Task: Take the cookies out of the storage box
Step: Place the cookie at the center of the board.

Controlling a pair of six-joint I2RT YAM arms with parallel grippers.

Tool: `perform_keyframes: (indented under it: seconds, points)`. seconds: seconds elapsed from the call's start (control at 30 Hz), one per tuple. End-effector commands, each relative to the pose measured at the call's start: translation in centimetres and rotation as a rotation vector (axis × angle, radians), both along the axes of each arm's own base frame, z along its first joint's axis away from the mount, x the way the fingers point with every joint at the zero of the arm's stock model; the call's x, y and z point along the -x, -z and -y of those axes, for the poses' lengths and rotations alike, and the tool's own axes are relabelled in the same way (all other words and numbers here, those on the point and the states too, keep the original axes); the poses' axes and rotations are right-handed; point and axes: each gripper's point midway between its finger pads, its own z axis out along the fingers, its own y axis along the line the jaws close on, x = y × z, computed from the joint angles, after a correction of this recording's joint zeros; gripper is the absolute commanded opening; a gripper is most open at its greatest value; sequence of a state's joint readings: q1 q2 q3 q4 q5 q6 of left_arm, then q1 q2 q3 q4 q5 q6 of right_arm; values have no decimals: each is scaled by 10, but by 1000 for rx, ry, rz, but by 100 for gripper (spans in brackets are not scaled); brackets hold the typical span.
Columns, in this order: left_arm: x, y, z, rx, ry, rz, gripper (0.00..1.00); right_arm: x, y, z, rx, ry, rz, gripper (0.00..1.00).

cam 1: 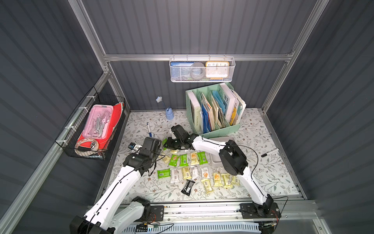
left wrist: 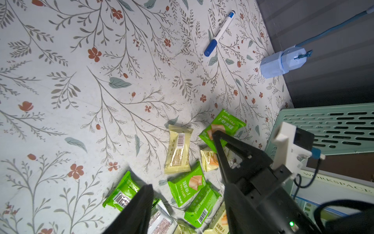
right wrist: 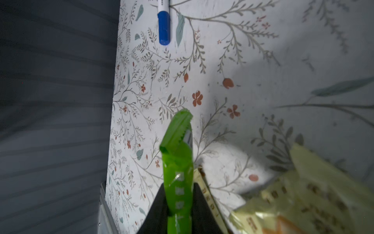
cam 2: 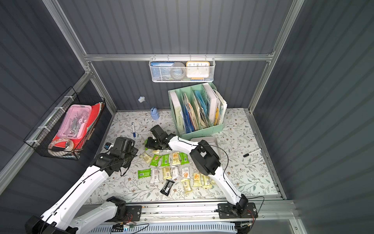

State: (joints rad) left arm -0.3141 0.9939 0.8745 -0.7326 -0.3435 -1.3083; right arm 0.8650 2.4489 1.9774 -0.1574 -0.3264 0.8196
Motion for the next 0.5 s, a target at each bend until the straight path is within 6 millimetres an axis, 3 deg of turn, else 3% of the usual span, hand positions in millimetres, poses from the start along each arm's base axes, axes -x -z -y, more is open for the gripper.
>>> perform_keyframes:
  seconds: [0.0, 0.13, 0.23, 0.47]
  points:
    - [7, 9, -4, -28, 11, -46, 62, -5, 16, 0, 52, 22, -18, 23]
    - [2, 5, -4, -43, 19, -35, 62, -10, 22, 0, 82, 31, -14, 35]
    - [-2, 1, -4, -56, 28, -23, 62, -16, 9, 5, 95, 52, 31, 45]
    - [-20, -19, 5, -92, 119, 27, 62, -9, -59, 27, 88, 58, 147, 52]
